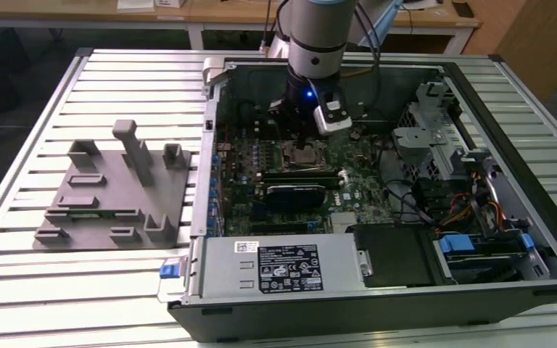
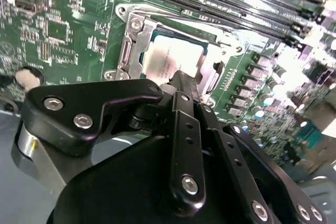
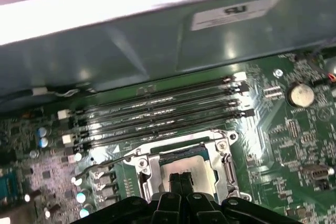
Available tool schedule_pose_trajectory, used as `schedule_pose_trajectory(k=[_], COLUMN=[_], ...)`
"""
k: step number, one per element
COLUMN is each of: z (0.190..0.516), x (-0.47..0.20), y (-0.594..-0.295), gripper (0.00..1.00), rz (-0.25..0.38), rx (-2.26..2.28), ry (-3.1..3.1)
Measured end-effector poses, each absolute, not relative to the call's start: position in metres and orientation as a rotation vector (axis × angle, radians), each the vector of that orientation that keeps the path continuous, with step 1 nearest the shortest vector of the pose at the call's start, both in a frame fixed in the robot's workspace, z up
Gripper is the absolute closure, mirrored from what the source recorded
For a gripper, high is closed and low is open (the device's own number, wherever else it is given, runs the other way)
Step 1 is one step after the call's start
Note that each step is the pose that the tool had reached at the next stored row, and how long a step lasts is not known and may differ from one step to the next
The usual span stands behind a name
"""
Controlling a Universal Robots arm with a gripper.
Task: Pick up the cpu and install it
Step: 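Close the cpu cover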
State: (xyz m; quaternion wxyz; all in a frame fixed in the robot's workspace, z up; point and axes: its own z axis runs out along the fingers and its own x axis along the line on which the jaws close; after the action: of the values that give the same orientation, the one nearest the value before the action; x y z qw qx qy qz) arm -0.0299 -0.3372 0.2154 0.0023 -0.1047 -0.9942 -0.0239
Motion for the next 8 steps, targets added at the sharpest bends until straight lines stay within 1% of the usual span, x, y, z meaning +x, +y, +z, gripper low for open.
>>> schedule_pose_trajectory(k=[8], z=[0.2153], x=[-0.0299], y=[-0.3372], gripper=[0.89], rz=[-0.074], rx=[-0.133], ry=[-3.13])
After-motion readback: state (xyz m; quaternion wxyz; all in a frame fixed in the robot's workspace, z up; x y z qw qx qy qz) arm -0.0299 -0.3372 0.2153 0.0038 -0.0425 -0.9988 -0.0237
